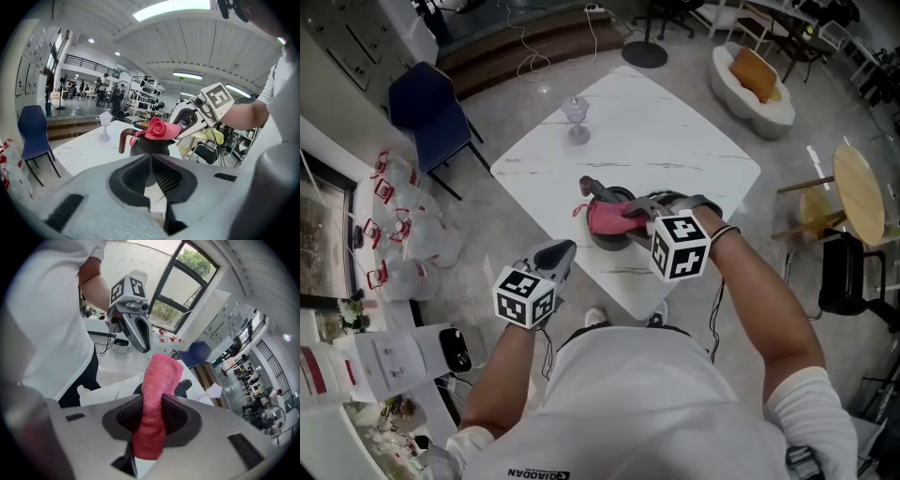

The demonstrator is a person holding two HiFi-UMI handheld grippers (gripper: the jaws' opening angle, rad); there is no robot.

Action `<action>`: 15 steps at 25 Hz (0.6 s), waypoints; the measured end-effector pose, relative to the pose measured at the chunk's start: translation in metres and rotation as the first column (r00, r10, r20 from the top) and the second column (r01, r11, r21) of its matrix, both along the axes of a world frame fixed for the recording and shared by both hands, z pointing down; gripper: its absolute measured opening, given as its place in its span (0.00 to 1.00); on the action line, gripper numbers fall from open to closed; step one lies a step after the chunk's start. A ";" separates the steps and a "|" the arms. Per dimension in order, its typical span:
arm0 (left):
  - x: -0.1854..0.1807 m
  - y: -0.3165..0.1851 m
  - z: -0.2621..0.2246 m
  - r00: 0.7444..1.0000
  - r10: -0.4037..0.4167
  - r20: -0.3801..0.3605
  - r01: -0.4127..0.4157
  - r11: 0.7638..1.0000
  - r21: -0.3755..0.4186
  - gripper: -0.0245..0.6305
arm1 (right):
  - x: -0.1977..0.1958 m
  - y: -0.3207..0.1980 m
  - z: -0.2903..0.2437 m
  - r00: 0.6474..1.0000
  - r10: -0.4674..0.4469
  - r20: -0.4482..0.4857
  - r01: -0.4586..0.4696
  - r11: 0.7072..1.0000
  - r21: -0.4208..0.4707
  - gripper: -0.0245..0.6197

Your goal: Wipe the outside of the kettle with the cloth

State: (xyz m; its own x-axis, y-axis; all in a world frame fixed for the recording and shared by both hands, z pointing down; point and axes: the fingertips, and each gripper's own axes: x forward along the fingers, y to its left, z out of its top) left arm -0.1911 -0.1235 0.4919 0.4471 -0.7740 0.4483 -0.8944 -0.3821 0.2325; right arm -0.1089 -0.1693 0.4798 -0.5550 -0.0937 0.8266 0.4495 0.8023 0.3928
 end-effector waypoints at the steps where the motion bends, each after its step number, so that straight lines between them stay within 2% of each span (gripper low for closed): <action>1: 0.000 0.000 0.000 1.000 0.007 0.001 -0.007 1.000 0.001 0.07 | 0.002 0.002 0.000 1.000 0.004 0.000 -0.004 1.000 -0.013 0.20; 6: -0.010 -0.010 -0.003 0.997 0.037 0.063 -0.038 0.999 0.017 0.07 | 0.019 0.013 -0.002 0.999 0.051 0.001 -0.050 0.991 -0.123 0.20; 11: -0.033 -0.041 -0.010 0.989 0.042 0.144 -0.047 0.998 0.032 0.08 | 0.044 0.030 0.000 0.983 0.176 0.055 -0.155 0.950 -0.269 0.20; 13: -0.039 -0.056 -0.010 0.982 0.053 0.179 -0.060 0.998 0.031 0.09 | 0.050 0.031 -0.002 0.951 0.284 0.125 -0.226 0.910 -0.347 0.20; 15: -0.043 -0.070 -0.008 0.976 0.064 0.206 -0.071 0.997 0.030 0.10 | 0.058 0.028 -0.005 0.878 0.433 0.205 -0.304 0.834 -0.460 0.20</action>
State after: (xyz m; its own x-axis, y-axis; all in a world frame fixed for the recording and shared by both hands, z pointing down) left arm -0.2339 -0.1935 0.4834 0.4008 -0.7628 0.5075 -0.8934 -0.4482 0.0318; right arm -0.0507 -0.1410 0.4752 -0.7647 -0.0364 0.6434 0.0050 0.9980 0.0625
